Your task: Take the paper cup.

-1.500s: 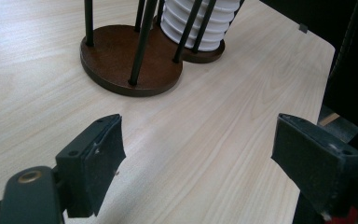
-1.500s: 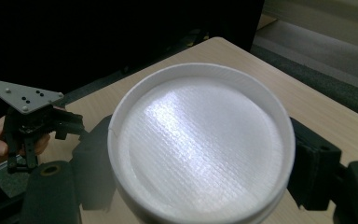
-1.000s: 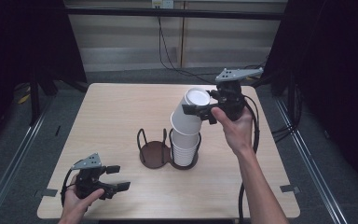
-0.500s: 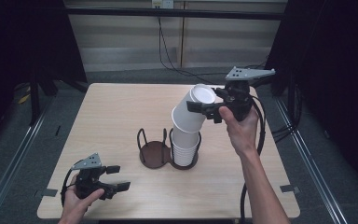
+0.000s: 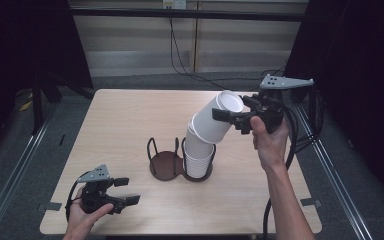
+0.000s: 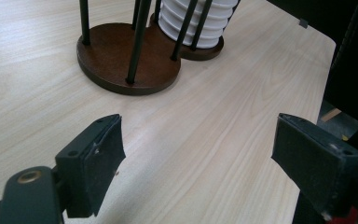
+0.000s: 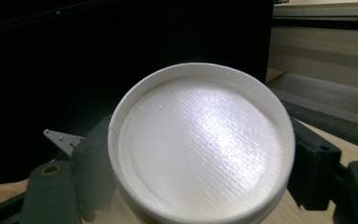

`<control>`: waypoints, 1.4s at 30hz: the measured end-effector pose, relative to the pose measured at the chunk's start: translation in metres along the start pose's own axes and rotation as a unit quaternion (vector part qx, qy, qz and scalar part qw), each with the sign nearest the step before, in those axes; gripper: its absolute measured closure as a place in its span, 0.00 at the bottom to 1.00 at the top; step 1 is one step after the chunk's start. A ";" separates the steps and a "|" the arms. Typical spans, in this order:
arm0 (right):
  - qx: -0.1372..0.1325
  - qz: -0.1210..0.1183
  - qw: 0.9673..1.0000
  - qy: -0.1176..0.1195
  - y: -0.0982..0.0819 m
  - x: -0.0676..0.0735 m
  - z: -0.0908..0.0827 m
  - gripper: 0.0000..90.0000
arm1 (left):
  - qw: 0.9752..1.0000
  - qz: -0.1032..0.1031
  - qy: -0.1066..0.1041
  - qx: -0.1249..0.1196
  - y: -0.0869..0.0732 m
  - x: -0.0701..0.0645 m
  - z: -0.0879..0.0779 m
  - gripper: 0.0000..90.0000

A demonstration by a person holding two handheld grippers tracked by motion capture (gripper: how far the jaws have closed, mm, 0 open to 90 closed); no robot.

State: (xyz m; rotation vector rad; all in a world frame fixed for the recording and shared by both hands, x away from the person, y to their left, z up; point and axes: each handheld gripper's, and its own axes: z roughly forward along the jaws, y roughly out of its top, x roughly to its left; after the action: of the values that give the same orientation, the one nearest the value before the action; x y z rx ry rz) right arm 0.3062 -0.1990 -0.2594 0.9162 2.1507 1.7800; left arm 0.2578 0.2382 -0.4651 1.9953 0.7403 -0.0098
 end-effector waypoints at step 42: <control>0.035 0.039 0.998 -0.020 -0.046 0.009 -0.039 0.27 | 0.997 0.071 -0.006 -0.043 0.045 -0.025 0.018 0.18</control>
State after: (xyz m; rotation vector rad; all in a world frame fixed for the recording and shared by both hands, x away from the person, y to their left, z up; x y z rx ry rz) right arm 0.2638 -0.2293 -0.2905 1.0568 2.1935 1.7160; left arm 0.2655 0.1962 -0.4309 1.9586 0.5814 0.0925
